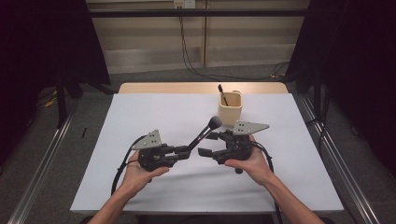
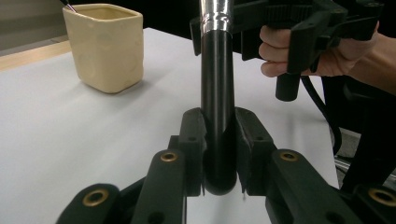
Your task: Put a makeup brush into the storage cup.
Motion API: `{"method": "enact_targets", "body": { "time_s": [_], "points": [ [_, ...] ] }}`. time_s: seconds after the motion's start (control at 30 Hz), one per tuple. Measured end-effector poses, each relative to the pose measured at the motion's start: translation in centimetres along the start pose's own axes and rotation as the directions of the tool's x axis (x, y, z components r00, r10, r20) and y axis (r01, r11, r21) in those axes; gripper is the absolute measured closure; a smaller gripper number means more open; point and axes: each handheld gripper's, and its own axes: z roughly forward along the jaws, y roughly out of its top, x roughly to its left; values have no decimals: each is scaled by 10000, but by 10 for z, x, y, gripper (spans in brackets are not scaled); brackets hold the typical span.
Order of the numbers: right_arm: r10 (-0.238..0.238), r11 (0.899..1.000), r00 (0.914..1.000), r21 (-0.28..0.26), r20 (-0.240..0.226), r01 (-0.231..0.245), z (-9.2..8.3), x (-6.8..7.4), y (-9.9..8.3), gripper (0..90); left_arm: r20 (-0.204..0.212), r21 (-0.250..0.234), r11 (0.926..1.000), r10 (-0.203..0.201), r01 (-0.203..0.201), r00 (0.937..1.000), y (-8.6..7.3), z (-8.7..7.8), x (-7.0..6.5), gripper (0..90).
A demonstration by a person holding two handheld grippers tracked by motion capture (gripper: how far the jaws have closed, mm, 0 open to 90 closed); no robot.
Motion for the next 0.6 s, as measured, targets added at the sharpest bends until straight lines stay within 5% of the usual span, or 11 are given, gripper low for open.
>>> {"method": "enact_targets", "body": {
  "time_s": [0.43,0.6],
  "points": [
    [550,9975,9980,-430,-298,-562,-4,-5,-1,596,176,325,9993,199,-205,9996,-4,9,-4,746],
    [527,9979,9979,-357,-371,-540,-4,-4,-1,624,246,496,9982,315,-327,9992,-5,12,-6,746]
  ]
}}
